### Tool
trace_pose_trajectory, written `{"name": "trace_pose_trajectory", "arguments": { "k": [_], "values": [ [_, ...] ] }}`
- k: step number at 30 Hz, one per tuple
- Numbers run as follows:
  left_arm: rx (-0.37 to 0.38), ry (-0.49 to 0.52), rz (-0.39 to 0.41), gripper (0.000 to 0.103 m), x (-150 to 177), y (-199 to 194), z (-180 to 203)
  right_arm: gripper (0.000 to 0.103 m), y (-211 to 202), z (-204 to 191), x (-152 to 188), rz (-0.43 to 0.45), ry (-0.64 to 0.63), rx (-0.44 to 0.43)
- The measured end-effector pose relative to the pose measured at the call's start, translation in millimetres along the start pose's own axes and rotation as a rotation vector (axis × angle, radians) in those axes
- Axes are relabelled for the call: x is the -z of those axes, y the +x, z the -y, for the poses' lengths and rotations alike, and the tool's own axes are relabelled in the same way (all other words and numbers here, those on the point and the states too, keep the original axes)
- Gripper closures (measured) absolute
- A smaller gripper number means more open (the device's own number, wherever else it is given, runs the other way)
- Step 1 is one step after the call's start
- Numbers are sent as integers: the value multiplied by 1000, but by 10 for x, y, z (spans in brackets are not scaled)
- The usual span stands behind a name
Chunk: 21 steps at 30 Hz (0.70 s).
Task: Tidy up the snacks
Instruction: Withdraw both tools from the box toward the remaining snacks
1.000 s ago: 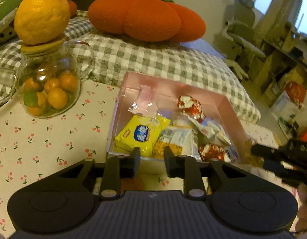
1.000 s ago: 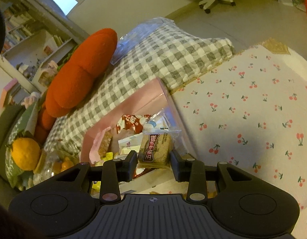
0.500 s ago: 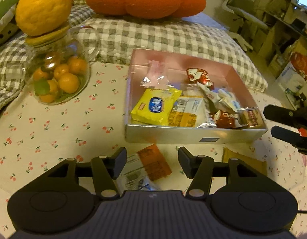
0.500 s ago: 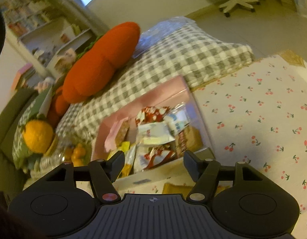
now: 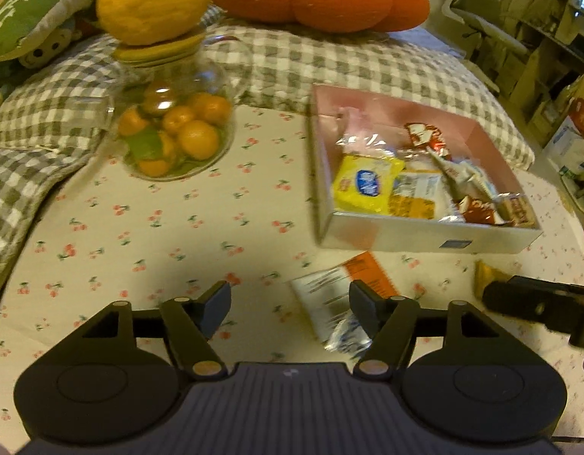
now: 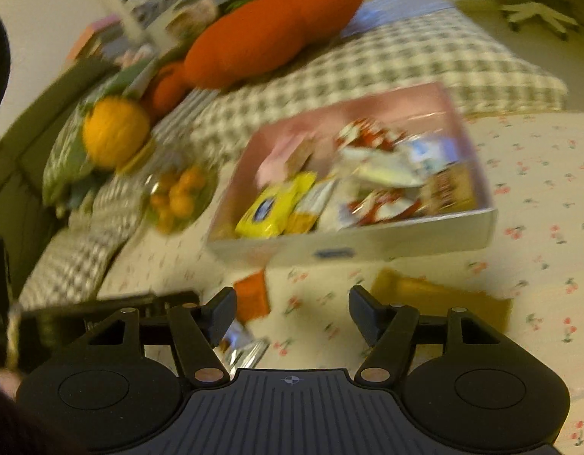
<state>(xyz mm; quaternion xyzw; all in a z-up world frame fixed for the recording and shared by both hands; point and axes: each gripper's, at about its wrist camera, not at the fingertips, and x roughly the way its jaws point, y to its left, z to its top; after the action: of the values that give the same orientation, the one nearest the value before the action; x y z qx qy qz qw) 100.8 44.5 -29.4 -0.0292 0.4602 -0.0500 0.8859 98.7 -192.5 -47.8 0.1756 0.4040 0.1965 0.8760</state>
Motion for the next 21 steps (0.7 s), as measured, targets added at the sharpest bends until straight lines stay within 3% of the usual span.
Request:
{"name": "trace_pose_trajectory", "arguments": {
  "k": [10, 21],
  "values": [
    [-15, -3, -15, 32, 119, -67, -358, 37, 285, -428, 293, -101, -186, 9],
    [2, -4, -21, 30, 165, -103, -469, 38, 511, -691, 481, -119, -349, 89]
  ]
}}
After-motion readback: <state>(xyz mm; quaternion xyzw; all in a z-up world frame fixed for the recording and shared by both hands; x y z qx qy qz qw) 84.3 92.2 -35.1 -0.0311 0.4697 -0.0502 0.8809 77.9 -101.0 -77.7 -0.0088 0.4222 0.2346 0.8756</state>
